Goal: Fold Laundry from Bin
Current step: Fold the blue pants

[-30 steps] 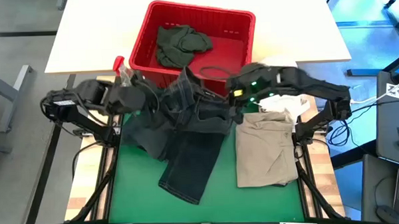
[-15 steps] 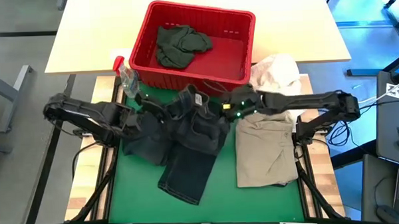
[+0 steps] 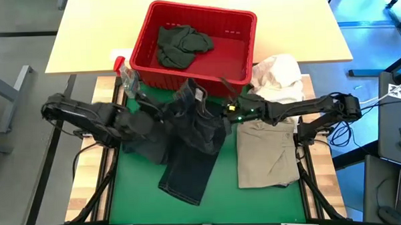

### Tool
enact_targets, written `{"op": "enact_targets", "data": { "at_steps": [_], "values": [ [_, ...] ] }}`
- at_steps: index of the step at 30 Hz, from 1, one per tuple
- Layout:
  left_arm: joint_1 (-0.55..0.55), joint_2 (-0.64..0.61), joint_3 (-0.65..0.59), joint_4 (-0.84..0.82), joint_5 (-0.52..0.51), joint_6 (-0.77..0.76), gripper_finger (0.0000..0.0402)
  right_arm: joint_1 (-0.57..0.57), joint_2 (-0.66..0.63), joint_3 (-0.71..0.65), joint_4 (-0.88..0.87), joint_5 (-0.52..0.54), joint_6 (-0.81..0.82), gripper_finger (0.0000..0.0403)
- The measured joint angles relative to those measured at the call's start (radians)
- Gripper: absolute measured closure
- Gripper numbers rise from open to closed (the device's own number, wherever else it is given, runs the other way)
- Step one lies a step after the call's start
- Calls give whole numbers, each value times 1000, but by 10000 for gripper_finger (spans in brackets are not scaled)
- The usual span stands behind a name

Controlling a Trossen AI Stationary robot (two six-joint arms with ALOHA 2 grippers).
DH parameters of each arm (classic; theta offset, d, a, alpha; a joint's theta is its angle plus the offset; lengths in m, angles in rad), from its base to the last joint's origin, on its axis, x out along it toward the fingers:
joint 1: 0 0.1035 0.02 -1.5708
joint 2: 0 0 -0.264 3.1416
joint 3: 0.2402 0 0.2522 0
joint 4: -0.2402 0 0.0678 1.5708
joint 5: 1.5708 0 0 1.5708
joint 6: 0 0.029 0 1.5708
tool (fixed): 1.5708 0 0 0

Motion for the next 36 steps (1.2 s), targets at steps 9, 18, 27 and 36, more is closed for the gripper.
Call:
{"op": "enact_targets", "data": {
  "at_steps": [9, 18, 27, 36],
  "values": [
    [-35, 133, -132, 298, 4, 16, 383, 1, 5, 0, 82, 44, 10, 382],
    [-41, 283, -161, 442, 25, 24, 383, 1, 6, 0, 46, 67, 29, 381],
    [-32, 368, -161, 471, 15, 34, 383, 3, 6, 0, -28, 60, 31, 325],
    [-22, 369, -162, 564, 72, 85, 383, 70, 24, 1, -14, 240, 25, 150]
  ]
}}
